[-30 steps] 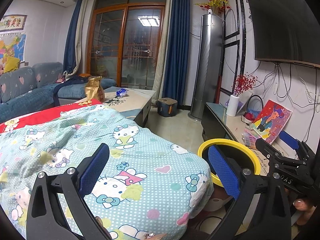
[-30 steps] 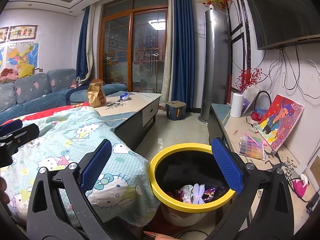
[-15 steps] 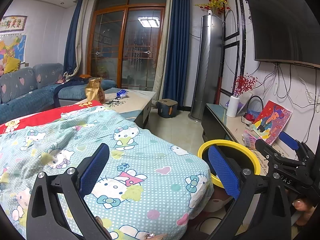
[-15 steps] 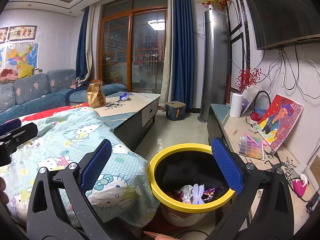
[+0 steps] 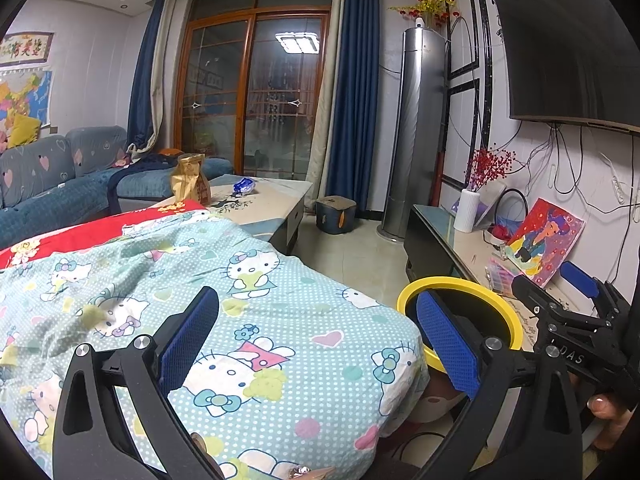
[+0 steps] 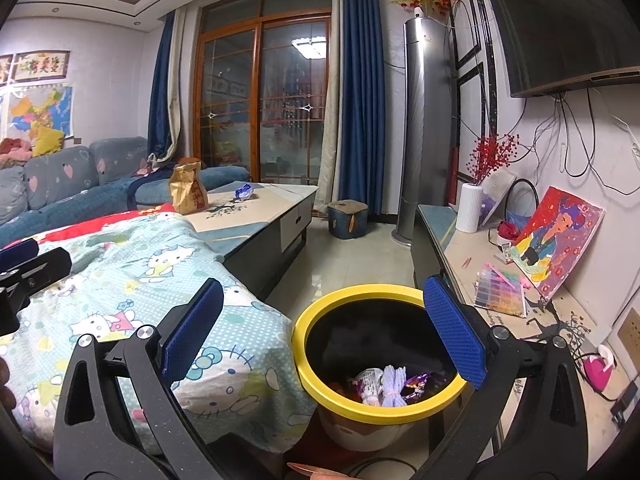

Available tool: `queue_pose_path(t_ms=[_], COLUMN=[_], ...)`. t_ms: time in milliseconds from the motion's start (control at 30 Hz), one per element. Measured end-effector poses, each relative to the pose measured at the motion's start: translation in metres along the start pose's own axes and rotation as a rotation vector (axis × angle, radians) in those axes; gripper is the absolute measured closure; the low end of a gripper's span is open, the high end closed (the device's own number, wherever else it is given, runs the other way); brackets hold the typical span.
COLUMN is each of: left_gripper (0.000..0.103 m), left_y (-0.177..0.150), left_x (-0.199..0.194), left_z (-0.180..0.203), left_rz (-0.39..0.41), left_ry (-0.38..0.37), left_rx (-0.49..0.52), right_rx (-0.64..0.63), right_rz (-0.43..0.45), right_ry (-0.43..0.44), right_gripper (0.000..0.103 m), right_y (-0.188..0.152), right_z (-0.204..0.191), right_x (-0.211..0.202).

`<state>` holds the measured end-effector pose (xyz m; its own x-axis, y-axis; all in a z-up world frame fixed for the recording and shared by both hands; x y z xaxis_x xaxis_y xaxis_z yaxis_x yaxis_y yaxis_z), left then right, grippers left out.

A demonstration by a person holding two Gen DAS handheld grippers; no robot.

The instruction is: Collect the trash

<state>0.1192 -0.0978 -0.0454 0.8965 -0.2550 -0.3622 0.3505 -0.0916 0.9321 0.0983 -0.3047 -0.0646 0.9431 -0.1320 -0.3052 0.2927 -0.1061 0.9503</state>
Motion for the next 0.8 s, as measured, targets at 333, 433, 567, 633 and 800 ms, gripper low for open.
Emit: queue_pose_path(t_ms=[333,433,567,633,800], left_gripper=[0.006,0.006,0.006,0.007,0.007], left_y=[-0.011,-0.020,-0.051,-0.083,-0.172], left_x=[0.004,-0.011,-0.051,-0.079,-0.142], left_z=[-0.037,-0.100,-0.229,-0.306,-0.436], left_rz=[-0.081,-0.107,-0.162,-0.252,-0.437], left_ry=[0.028,0.145,0.433,0.612,0.890], left_rx=[-0.133,-0.197,-0.327,-0.418,-0.649], right_rx=[0.048,0.056,-0.033,-0.120,-0.309], right_rz=[-0.051,-0.111,-0.282,-0.396,-0.585], right_ry=[0.059,0.228,0.514,0.632,0.719], right_gripper=[0.011,0.011,0.011,0.011,0.011], right_y=[0.016,0.023,0.002,-0.026,-0.091], right_z=[-0.034,-0.104,-0.236,-0.315,-0.439], right_x=[0.027,0.040,0.045,0.039,0.026])
Point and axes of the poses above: each gripper's, at about its wrist camera, not at the fingertips, and x roughly the way its jaws point, z to its right, y to its top, the point moved 9 cm from there along x, roughly the way its jaws point, and after that the axes turned 4 degrees about x, right-handed, at the moved point
